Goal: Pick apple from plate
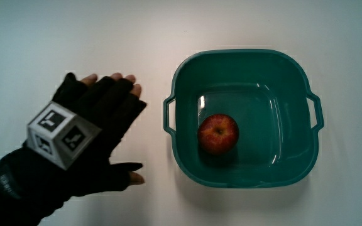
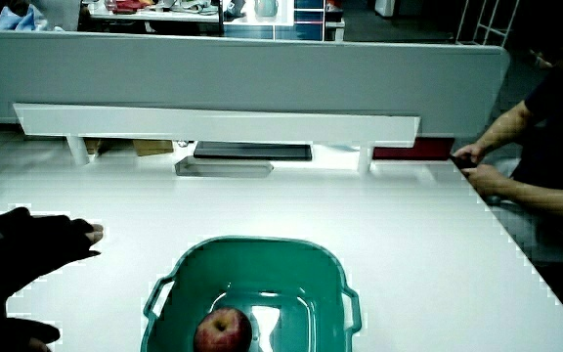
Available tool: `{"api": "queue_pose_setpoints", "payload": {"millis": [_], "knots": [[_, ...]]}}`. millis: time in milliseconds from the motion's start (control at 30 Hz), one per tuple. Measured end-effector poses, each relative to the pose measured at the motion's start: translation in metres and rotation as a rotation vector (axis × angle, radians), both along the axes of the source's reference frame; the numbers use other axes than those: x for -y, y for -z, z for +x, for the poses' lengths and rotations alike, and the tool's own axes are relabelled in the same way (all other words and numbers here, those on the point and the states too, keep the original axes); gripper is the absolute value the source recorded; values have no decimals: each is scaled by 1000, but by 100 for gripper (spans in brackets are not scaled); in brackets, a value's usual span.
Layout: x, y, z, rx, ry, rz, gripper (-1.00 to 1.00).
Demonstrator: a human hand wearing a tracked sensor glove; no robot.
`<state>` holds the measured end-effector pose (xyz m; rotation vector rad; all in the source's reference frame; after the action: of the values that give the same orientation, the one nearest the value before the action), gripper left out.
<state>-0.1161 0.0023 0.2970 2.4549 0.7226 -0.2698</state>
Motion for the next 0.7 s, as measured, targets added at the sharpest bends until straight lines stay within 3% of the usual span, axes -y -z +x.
{"api": "queue_pose_setpoints", "payload": {"millis": [33,67,233,267,333,367,467,500,533,567,633,667,700], "knots": [[1,-4,3,-18,-10,1,0],[2,-2,8,3,-29,-5,0],[6,-19,24,-31,-22,-50,0],[7,-16,30,-11,-22,-92,0],[8,-23,37,-4,-27,-107,0],[9,-15,43,-43,-61,-58,0],[10,-22,54,-40,-98,-52,0],[10,-33,55,-14,-55,-124,0],[11,-25,61,-29,-100,-69,0],[12,-28,64,-24,-120,-66,0],[13,-28,70,-9,-95,-97,0],[13,-38,71,-18,-58,-162,0],[14,-35,73,-29,-73,-129,0]]}}
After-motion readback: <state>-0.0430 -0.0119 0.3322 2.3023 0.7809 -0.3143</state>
